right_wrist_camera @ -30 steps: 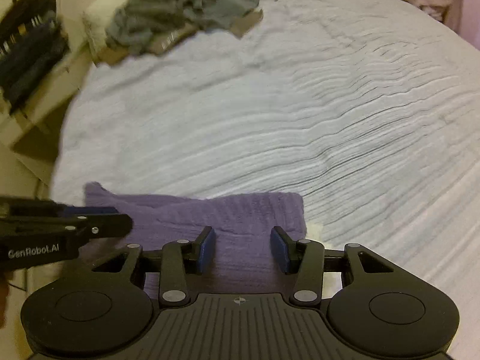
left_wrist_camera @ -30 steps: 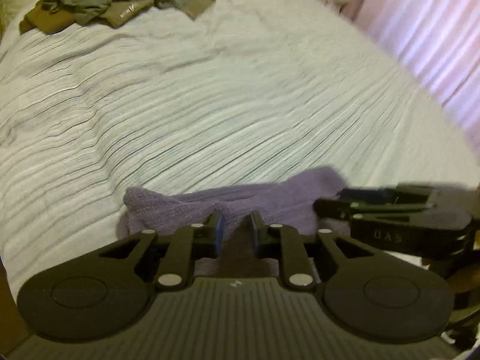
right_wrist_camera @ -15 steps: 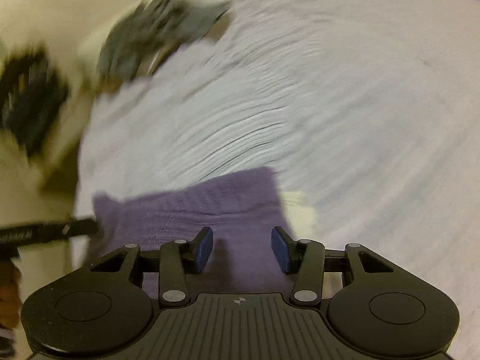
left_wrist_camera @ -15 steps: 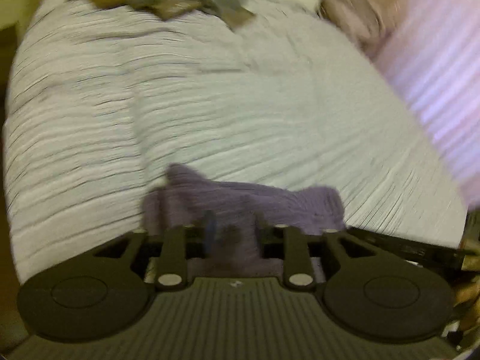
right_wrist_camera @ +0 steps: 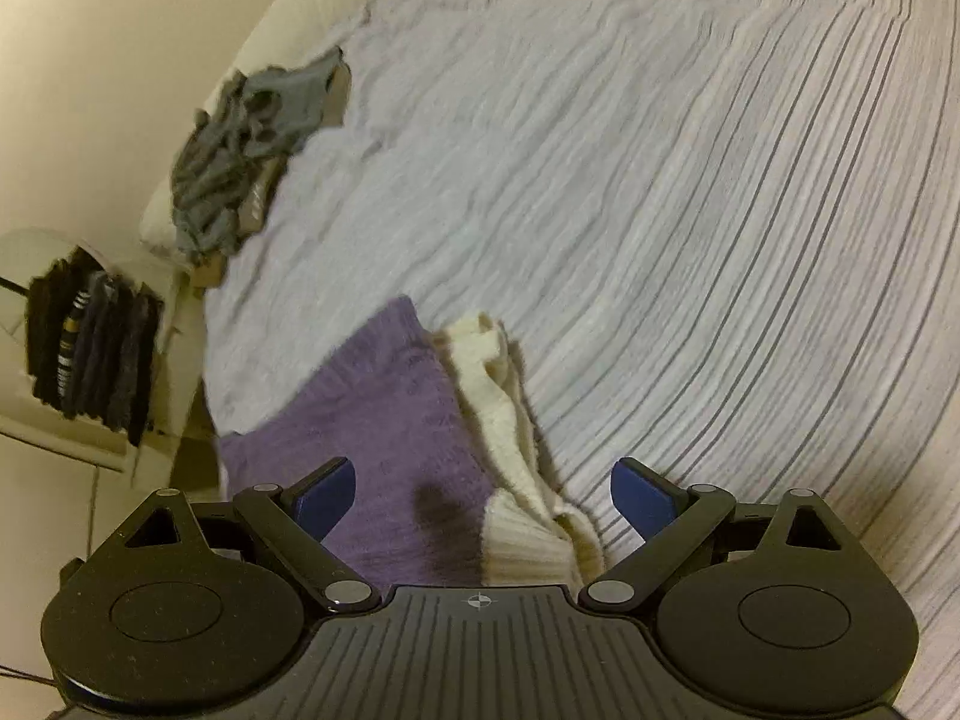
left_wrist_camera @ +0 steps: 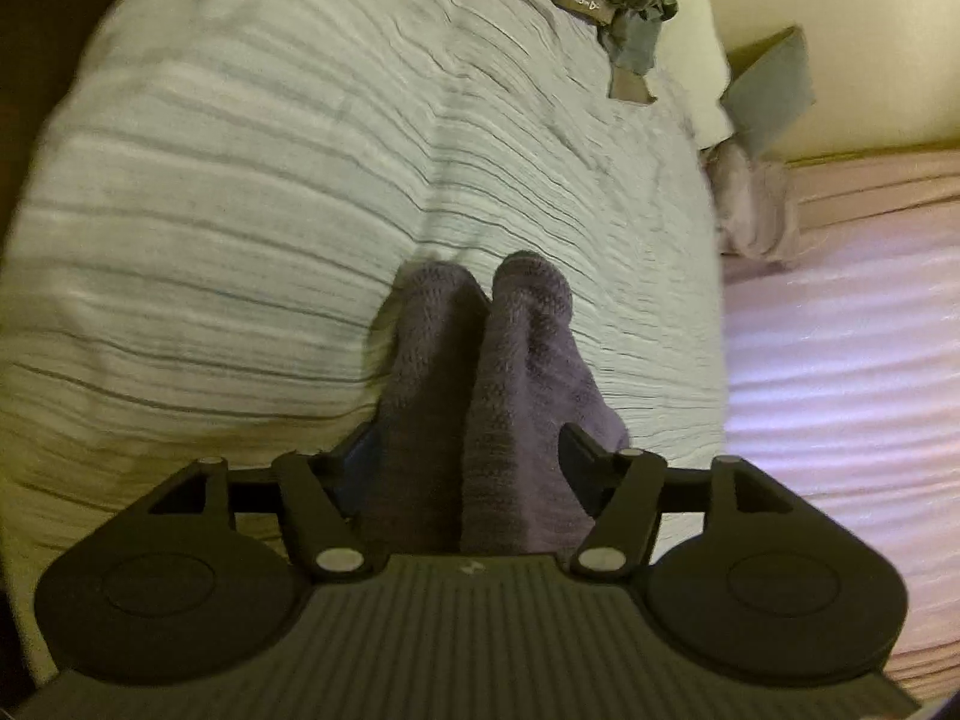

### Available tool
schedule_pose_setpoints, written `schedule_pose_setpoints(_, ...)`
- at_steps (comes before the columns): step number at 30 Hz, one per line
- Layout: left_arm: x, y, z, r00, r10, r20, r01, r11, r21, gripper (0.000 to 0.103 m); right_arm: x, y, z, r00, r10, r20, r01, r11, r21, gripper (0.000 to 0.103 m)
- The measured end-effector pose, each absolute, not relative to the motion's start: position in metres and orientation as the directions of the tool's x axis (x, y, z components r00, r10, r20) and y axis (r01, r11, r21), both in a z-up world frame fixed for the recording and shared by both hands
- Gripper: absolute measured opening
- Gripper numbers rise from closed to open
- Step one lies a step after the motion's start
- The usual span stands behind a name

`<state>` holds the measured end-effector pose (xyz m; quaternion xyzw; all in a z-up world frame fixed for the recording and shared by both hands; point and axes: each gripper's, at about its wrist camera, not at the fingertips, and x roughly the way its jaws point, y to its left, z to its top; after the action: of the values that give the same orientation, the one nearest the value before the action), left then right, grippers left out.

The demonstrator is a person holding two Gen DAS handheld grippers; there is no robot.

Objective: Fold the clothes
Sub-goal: 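Lift the purple bundle with both grippers and carry it toward the dark clothes stack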

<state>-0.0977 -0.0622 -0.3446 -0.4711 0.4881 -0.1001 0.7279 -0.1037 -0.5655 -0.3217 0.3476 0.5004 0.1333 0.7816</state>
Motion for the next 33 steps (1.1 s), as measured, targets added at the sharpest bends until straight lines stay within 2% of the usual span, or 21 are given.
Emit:
schedule_pose_setpoints(6, -0.105, -0.065, -0.376, 0.528, -0.651, -0.545, -0.351, 0.417, -0.838, 0.065, -0.093, -0.554, -0.348, 0.412, 0.573, -0.709, 0.155, 0.722, 0.674, 0.095)
schedule_pose_setpoints(10, -0.104, -0.069, -0.390, 0.552, -0.658, -0.512, -0.356, 0.370, -0.858, 0.066, -0.087, -0.554, -0.364, 0.403, 0.610, -0.682, 0.165, 0.685, 0.710, 0.095)
schedule_pose_setpoints(17, -0.090, -0.082, -0.383, 0.507, -0.692, -0.515, -0.250, 0.454, -0.856, 0.067, -0.061, -0.546, -0.382, 0.344, 0.730, -0.590, 0.116, 0.591, 0.798, 0.095)
schedule_pose_setpoints(20, -0.082, -0.088, -0.385, 0.466, -0.705, -0.534, -0.222, 0.492, -0.842, 0.067, -0.054, -0.533, -0.387, 0.307, 0.752, -0.583, 0.077, 0.591, 0.803, 0.094)
schedule_pose_setpoints(21, -0.080, -0.089, -0.386, 0.459, -0.708, -0.537, -0.218, 0.496, -0.840, 0.067, -0.053, -0.531, -0.389, 0.303, 0.755, -0.582, 0.076, 0.589, 0.804, 0.092)
schedule_pose_setpoints(22, -0.078, -0.090, -0.385, 0.455, -0.713, -0.533, -0.208, 0.498, -0.842, 0.060, -0.052, -0.529, -0.390, 0.300, 0.758, -0.580, 0.075, 0.587, 0.806, 0.077)
schedule_pose_setpoints(23, -0.076, -0.091, -0.384, 0.454, -0.719, -0.526, -0.192, 0.497, -0.846, 0.046, -0.055, -0.528, -0.389, 0.308, 0.758, -0.576, 0.081, 0.582, 0.809, 0.071)
schedule_pose_setpoints(25, -0.075, -0.092, -0.377, 0.450, -0.722, -0.525, -0.161, 0.512, -0.843, 0.036, -0.060, -0.528, -0.386, 0.323, 0.757, -0.567, 0.094, 0.571, 0.816, 0.048)
schedule_pose_setpoints(29, -0.073, -0.092, -0.361, 0.434, -0.731, -0.527, -0.112, 0.536, -0.837, 0.024, -0.073, -0.528, -0.378, 0.366, 0.751, -0.550, 0.123, 0.547, 0.828, 0.038)
schedule_pose_setpoints(33, -0.066, -0.095, -0.339, 0.370, -0.769, -0.522, -0.033, 0.550, -0.834, 0.022, -0.111, -0.527, -0.358, 0.458, 0.716, -0.527, 0.164, 0.514, 0.842, 0.036)
